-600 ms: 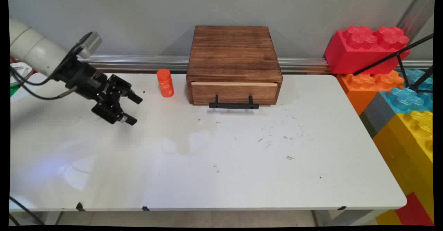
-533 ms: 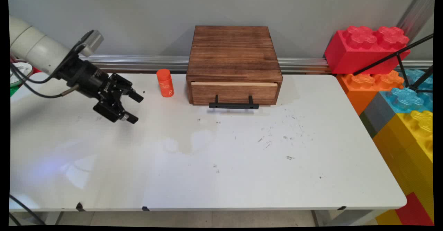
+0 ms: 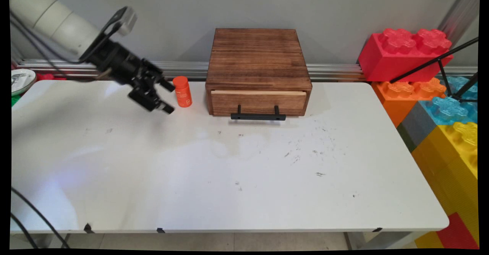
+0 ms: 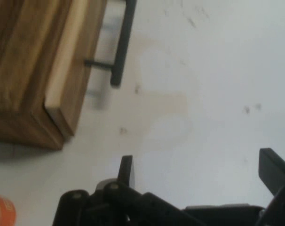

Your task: Open the drawer

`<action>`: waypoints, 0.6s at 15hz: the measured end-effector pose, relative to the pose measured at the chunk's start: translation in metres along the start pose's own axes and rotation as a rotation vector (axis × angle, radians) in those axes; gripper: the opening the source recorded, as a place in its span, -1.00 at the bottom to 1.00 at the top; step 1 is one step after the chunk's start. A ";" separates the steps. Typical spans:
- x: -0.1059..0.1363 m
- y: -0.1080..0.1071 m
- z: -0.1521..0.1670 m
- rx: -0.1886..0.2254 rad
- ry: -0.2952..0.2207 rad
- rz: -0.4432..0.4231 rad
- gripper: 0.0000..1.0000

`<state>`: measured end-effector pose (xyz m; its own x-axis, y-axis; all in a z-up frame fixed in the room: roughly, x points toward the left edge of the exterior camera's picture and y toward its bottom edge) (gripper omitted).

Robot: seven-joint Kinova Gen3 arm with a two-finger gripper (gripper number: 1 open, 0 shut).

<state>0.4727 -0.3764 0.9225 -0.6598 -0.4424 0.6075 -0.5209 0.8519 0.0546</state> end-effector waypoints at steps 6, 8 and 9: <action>0.073 0.004 0.029 0.036 0.029 -0.002 1.00; 0.098 0.006 0.049 0.050 0.023 0.013 1.00; 0.109 0.006 0.061 0.056 0.016 0.024 1.00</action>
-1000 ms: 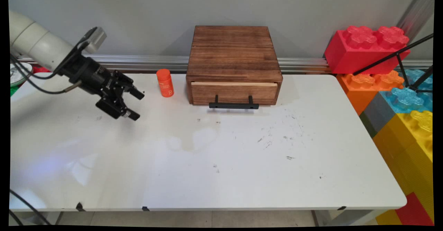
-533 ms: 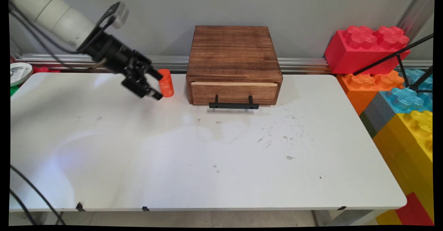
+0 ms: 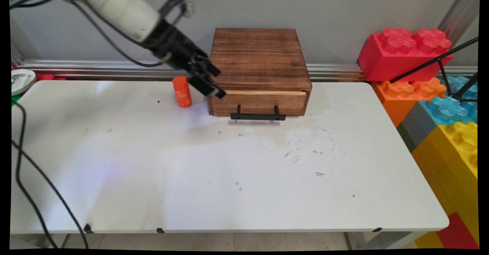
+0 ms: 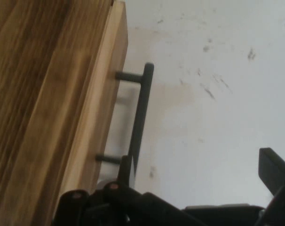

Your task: Open the drawer

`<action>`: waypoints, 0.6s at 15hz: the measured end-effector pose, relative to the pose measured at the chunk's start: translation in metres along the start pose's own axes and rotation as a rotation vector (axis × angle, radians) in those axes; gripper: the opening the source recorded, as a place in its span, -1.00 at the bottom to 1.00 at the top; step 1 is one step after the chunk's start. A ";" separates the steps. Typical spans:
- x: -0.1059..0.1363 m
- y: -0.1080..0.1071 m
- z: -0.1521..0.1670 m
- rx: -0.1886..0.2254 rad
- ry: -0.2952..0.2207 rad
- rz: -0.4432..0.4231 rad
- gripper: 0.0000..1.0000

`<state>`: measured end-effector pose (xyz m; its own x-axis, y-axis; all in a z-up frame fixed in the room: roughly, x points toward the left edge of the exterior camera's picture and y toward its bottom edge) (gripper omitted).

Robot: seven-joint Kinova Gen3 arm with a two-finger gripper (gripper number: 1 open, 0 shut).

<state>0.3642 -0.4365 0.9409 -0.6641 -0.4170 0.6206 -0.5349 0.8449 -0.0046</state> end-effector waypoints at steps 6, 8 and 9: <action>0.034 -0.004 0.070 0.031 -0.077 0.064 1.00; 0.038 -0.006 0.093 0.035 -0.107 0.086 1.00; 0.039 -0.007 0.106 0.036 -0.123 0.097 1.00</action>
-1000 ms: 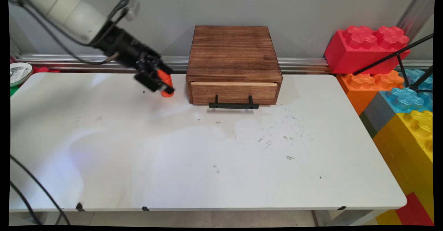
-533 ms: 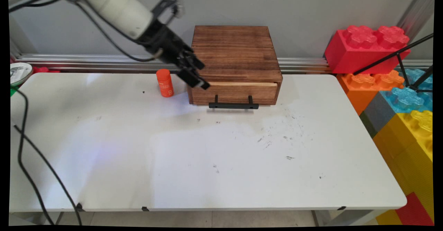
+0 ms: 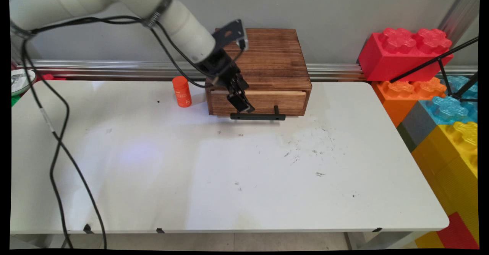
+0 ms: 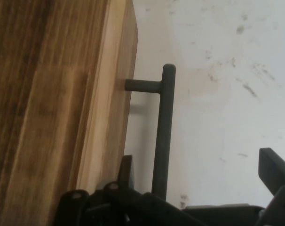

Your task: Open the drawer

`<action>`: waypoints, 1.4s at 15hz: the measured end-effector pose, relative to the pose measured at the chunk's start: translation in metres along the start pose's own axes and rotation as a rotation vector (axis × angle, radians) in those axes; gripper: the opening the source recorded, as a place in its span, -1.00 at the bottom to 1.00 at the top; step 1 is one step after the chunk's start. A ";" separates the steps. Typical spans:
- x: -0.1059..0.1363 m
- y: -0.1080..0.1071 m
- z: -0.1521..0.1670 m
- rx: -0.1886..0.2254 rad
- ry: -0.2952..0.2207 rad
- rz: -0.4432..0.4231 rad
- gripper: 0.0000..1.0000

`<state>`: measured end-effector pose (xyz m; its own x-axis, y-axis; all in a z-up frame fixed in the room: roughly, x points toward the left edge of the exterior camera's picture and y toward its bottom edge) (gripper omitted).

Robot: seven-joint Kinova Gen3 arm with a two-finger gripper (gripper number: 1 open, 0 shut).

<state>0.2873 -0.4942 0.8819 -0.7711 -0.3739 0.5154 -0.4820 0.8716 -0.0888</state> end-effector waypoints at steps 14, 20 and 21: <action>0.008 0.004 0.102 -0.039 -0.084 0.179 1.00; 0.006 0.008 0.121 -0.042 -0.101 0.190 1.00; 0.005 0.009 0.124 -0.041 -0.103 0.190 1.00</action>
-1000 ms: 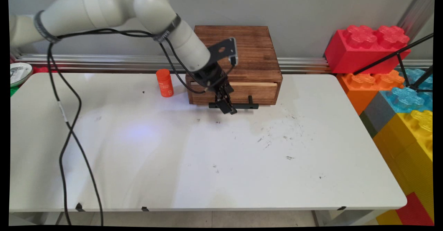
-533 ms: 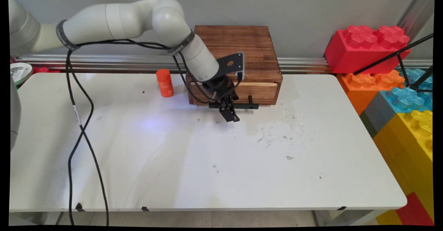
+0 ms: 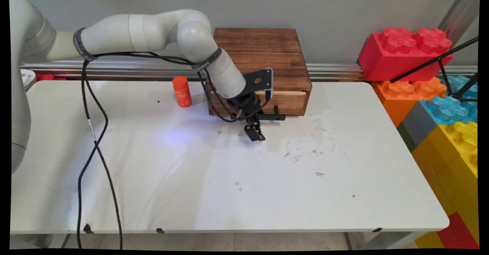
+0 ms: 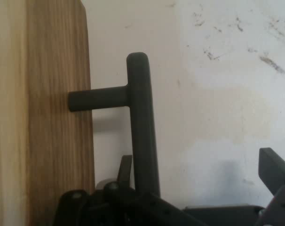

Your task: Open the drawer

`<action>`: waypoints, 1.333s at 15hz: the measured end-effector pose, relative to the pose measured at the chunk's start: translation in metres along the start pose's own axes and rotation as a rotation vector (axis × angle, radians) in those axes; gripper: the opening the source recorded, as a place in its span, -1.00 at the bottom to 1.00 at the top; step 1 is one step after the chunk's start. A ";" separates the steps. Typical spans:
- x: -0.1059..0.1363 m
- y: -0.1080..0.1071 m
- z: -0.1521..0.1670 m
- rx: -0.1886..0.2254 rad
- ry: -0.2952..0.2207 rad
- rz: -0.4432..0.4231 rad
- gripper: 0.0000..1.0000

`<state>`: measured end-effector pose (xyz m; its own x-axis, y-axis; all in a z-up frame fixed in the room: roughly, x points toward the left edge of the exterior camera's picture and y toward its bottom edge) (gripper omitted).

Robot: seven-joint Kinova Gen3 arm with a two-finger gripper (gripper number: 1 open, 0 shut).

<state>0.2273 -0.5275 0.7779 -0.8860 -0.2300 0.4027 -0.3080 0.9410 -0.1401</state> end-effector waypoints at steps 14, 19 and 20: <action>0.006 0.013 0.016 0.020 -0.001 -0.041 1.00; 0.010 0.030 0.011 0.006 0.008 -0.045 1.00; 0.011 0.034 0.010 0.003 0.010 -0.044 1.00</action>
<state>0.2032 -0.5006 0.7687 -0.8678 -0.2691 0.4177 -0.3479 0.9293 -0.1242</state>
